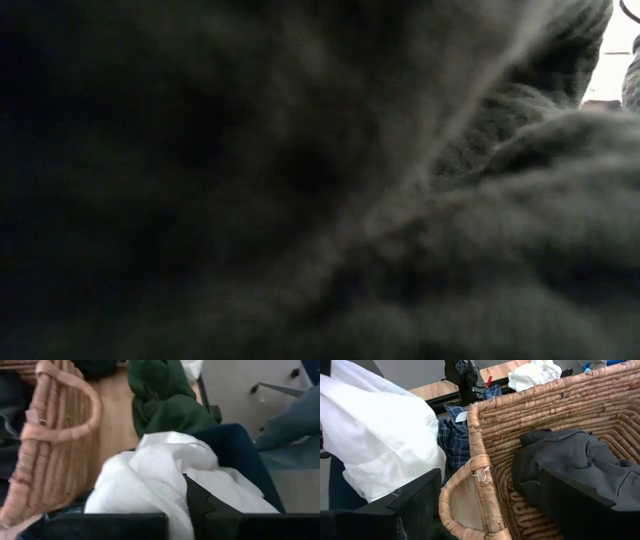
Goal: Sort clothes
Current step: Put the white polo shirt into the blue laundry organizer, then put the green shirt into the brown basket
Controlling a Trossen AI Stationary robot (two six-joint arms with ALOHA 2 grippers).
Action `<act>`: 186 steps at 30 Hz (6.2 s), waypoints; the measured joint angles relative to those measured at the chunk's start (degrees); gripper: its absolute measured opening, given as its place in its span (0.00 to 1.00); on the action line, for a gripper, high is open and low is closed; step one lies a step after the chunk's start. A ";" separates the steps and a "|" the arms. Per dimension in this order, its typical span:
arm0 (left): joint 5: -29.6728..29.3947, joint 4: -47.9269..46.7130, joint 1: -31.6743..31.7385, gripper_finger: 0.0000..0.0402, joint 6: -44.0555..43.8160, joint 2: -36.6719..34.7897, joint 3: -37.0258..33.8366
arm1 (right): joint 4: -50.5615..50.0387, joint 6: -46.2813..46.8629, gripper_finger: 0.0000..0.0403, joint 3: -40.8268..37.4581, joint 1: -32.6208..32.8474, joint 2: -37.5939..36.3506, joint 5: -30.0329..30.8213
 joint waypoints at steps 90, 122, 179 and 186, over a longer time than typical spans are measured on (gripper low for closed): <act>29.88 91.10 -1.03 0.00 -28.49 -2.50 -84.46 | -0.64 -1.83 0.73 -0.13 0.37 -0.94 0.03; 21.71 12.20 -2.00 0.61 -20.62 -2.82 -34.54 | -0.69 -3.70 0.79 -0.15 0.12 -0.94 0.05; 20.09 -1.61 -7.02 0.17 -22.78 -7.59 -39.02 | -0.64 -5.66 0.74 -0.15 -4.33 -0.94 0.05; 20.40 1.91 -7.26 0.01 -28.92 -11.30 -51.73 | -0.58 -6.37 0.76 -0.17 -4.50 -0.79 0.05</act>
